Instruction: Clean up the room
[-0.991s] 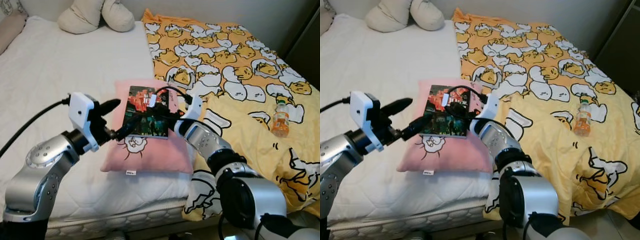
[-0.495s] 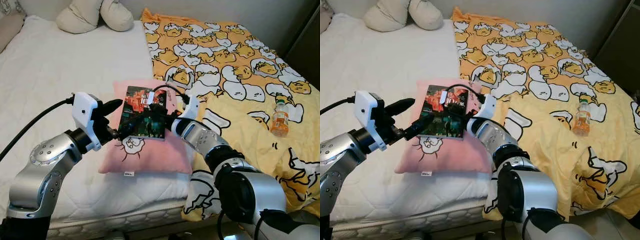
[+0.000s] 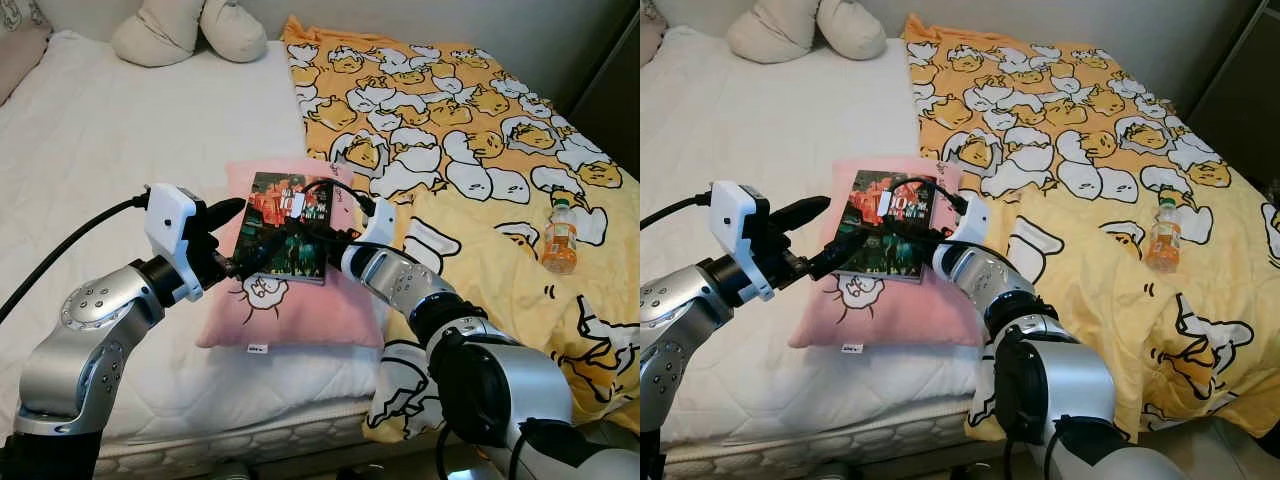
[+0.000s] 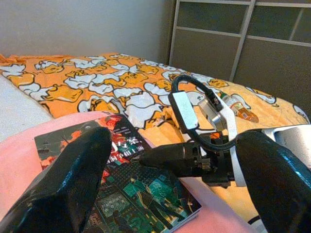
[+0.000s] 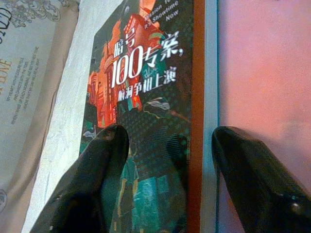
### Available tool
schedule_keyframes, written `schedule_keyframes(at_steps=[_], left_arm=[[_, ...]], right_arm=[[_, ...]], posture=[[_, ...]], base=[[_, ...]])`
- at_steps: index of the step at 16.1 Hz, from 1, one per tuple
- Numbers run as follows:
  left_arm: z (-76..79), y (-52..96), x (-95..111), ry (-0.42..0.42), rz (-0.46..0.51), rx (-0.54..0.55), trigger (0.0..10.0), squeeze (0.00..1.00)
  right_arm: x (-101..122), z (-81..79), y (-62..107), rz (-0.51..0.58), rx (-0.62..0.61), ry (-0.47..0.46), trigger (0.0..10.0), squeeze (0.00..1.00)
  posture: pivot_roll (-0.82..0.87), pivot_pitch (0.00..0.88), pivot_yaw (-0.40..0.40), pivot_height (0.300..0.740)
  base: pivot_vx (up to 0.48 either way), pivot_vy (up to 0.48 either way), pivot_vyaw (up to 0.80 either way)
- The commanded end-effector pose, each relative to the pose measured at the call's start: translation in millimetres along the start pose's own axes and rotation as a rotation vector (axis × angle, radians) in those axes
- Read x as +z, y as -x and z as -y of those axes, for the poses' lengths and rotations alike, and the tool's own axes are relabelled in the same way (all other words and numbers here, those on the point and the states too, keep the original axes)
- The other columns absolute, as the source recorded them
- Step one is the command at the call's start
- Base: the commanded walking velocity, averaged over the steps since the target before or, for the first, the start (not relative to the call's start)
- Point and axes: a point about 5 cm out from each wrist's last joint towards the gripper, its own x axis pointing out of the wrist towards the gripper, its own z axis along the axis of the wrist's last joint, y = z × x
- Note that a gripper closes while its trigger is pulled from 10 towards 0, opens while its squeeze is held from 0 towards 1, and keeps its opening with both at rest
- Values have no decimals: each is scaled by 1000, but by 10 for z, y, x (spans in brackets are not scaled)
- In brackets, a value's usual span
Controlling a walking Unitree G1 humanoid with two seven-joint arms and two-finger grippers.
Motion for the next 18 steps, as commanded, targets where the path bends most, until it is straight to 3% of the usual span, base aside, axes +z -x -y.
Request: schedule_keyframes(at_steps=[1, 5, 9, 14, 17, 18], left_arm=[[4, -39, -4, -13, -7, -4, 10000, 0], [45, -32, -100, -15, -60, -27, 10000, 0], [59, 95, -263, -64, -213, -84, 10000, 0], [43, 82, -265, -71, -209, -76, 10000, 0], [31, 77, -267, -81, -211, -75, 10000, 0], [31, 77, -273, -81, -211, -73, 10000, 0]], right_arm=[[-10, 18, 4, -18, -16, 6, 0, 0], [52, 35, 20, -2, -14, 32, 0, 0], [92, 86, 44, 18, -24, 24, 0, 0], [213, 82, 67, 56, -11, 17, 0, 0], [463, -79, 76, 133, 57, 18, 0, 0], [611, -200, 86, 176, 105, 34, 0, 0]], posture=[[108, 36, -80, 732], [101, 33, -77, 732], [107, 23, -75, 732], [107, 16, -79, 732], [103, 11, -82, 732], [102, 13, -83, 732]], base=[[0, 0, 0], [0, 0, 0], [0, 0, 0], [0, 0, 0], [0, 0, 0], [0, 0, 0]])
